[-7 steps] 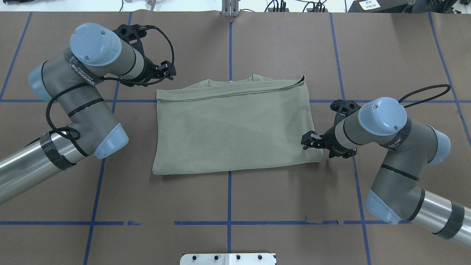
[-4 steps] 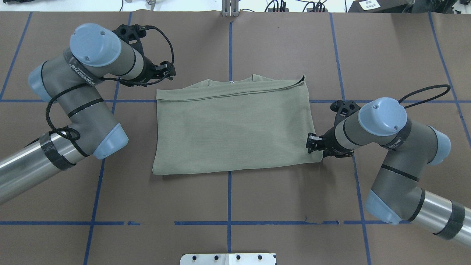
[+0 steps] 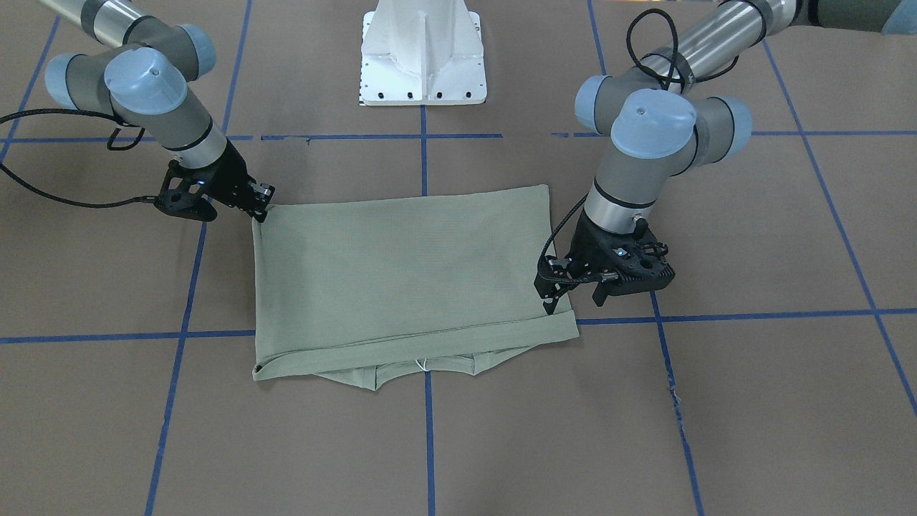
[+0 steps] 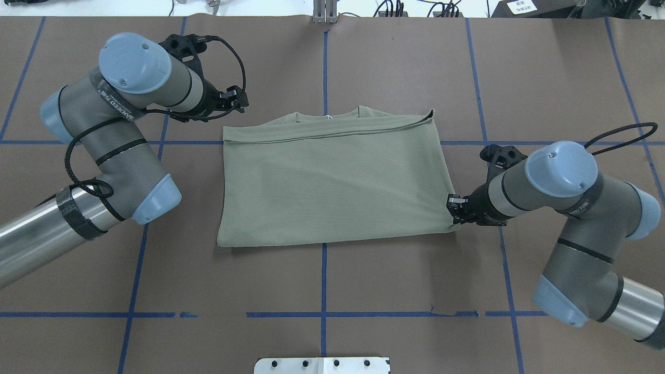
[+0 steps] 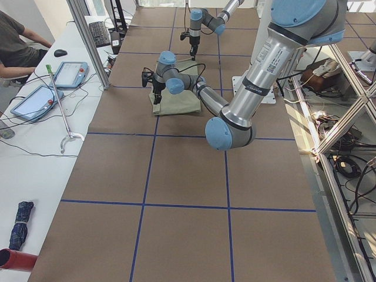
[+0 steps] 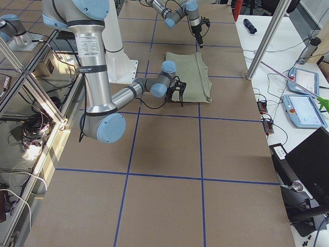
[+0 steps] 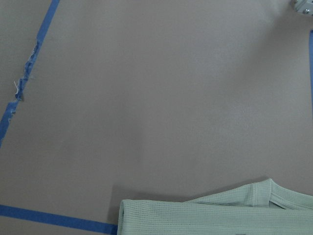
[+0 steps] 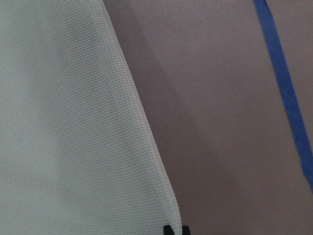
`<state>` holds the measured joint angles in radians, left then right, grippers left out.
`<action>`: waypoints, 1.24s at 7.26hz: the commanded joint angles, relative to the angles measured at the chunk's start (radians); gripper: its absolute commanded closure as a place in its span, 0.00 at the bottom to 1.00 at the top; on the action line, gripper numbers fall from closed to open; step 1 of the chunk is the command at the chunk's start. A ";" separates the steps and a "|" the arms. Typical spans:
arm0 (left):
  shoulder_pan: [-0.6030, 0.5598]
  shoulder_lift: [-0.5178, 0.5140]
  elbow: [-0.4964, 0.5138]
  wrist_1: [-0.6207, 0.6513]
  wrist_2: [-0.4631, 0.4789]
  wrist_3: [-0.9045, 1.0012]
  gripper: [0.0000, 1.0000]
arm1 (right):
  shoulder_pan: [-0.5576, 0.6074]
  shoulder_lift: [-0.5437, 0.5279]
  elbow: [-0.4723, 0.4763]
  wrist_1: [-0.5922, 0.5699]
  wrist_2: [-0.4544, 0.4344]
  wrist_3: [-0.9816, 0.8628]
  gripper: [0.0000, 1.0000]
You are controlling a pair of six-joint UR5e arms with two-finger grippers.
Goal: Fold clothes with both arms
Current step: 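Drag the folded shirt with the right gripper toward the robot, rotating it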
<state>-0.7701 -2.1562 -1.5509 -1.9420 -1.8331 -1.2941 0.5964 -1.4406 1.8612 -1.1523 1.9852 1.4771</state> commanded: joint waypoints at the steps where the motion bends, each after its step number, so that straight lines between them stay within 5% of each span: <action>1: 0.000 -0.001 -0.002 0.000 0.000 -0.001 0.12 | -0.056 -0.122 0.138 0.000 0.009 0.000 1.00; 6: 0.003 0.009 -0.017 0.002 0.005 -0.002 0.12 | -0.309 -0.336 0.343 0.000 0.127 0.006 1.00; 7: 0.003 0.010 -0.017 0.002 0.005 -0.001 0.12 | -0.348 -0.339 0.343 -0.001 0.129 0.006 0.89; 8: 0.003 0.010 -0.024 0.002 0.005 -0.001 0.12 | -0.360 -0.337 0.345 0.003 0.130 0.008 0.01; 9: 0.005 0.010 -0.034 0.002 0.000 0.001 0.10 | -0.353 -0.330 0.346 0.009 0.129 0.008 0.00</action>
<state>-0.7664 -2.1464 -1.5752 -1.9405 -1.8297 -1.2945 0.2497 -1.7748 2.2048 -1.1487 2.1125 1.4843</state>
